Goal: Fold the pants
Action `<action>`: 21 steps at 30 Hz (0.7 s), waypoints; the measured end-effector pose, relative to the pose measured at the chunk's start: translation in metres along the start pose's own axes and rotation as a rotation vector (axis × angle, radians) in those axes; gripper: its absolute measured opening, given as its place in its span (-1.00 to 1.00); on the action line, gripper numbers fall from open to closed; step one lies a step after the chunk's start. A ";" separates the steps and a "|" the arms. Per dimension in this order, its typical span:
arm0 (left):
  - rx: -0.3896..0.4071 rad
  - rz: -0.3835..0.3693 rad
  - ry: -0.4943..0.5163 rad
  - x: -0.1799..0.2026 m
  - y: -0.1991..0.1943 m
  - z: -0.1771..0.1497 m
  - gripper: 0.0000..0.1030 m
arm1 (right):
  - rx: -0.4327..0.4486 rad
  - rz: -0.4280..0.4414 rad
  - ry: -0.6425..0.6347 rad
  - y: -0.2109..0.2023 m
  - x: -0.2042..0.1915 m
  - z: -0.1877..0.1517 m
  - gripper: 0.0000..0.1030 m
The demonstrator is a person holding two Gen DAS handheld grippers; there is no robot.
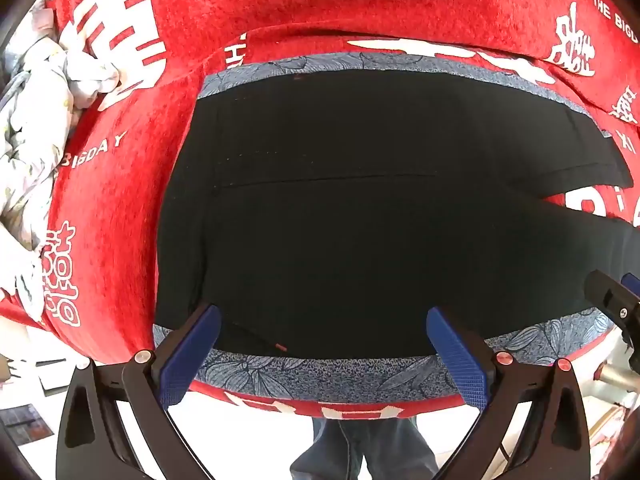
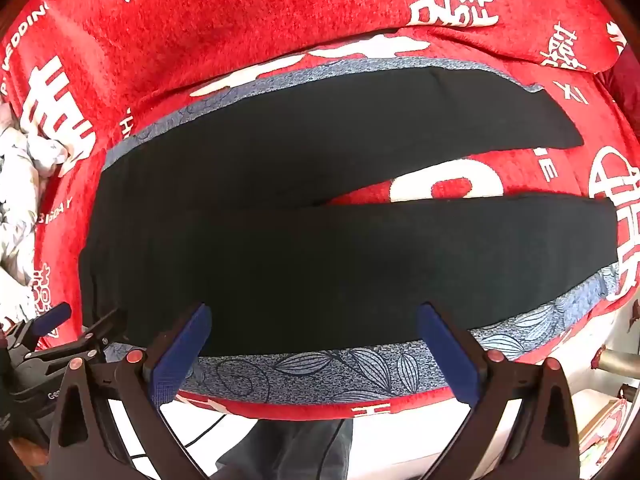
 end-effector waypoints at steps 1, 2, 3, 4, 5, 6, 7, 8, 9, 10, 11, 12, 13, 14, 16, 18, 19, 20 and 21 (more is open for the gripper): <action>-0.001 0.001 0.001 0.000 0.000 0.000 1.00 | 0.000 0.000 0.003 -0.001 0.000 0.000 1.00; -0.003 0.002 0.003 0.000 0.001 0.000 1.00 | -0.001 0.001 0.005 -0.001 0.000 0.000 1.00; -0.005 0.002 0.003 0.001 0.001 0.001 1.00 | -0.002 0.002 0.008 -0.002 0.000 0.001 1.00; -0.006 0.003 0.004 0.001 0.002 0.001 1.00 | -0.005 0.002 0.011 -0.002 0.000 0.001 1.00; -0.006 0.004 0.005 0.001 0.002 0.001 1.00 | -0.008 0.001 0.012 0.000 0.001 0.001 1.00; -0.007 0.005 0.006 0.001 0.002 0.001 1.00 | -0.012 0.001 0.010 0.000 0.001 0.003 1.00; -0.008 0.006 0.006 0.001 0.003 0.001 1.00 | -0.014 0.002 0.009 0.000 0.001 0.005 1.00; -0.010 0.007 0.006 0.000 0.003 0.000 1.00 | -0.014 0.003 0.010 0.001 0.000 0.004 1.00; -0.013 0.007 0.005 0.000 0.004 0.000 1.00 | -0.012 -0.001 0.012 0.001 0.000 0.001 1.00; -0.014 0.008 0.004 0.000 0.005 0.000 1.00 | -0.010 -0.005 0.012 0.000 -0.001 0.000 1.00; -0.015 0.009 0.004 0.000 0.005 0.000 1.00 | -0.006 0.000 0.015 0.000 -0.001 -0.001 1.00; -0.016 0.010 0.003 0.000 0.006 0.000 1.00 | -0.006 0.000 0.015 0.000 -0.002 -0.001 1.00; -0.017 0.009 0.003 0.000 0.006 -0.001 1.00 | -0.006 0.000 0.015 0.000 -0.002 -0.001 1.00; -0.017 0.010 0.003 0.000 0.006 -0.001 1.00 | -0.007 0.002 0.015 0.002 -0.002 -0.003 1.00; -0.016 0.011 0.003 0.000 0.007 -0.001 1.00 | -0.009 0.007 0.013 0.006 -0.002 -0.004 1.00; -0.017 0.011 0.001 0.000 0.007 -0.002 1.00 | -0.007 0.009 0.011 0.006 -0.002 -0.004 1.00; -0.017 0.010 0.000 0.000 0.008 -0.002 1.00 | -0.007 0.010 0.010 0.006 -0.002 -0.004 1.00; -0.018 0.010 0.000 0.000 0.008 -0.002 1.00 | -0.006 0.009 0.009 0.008 -0.003 -0.004 1.00; -0.019 0.011 0.001 0.001 0.008 -0.003 1.00 | -0.004 0.010 0.007 0.008 -0.003 -0.004 1.00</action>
Point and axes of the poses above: each gripper's, at about its wrist camera, not at the fingertips, and y roughly the way its jaws point, x to its right, z to its top, the point moved 10 cm from there along y, roughly the way its jaws point, and after that the axes turned 15 degrees about -x, right-handed, at the moved point
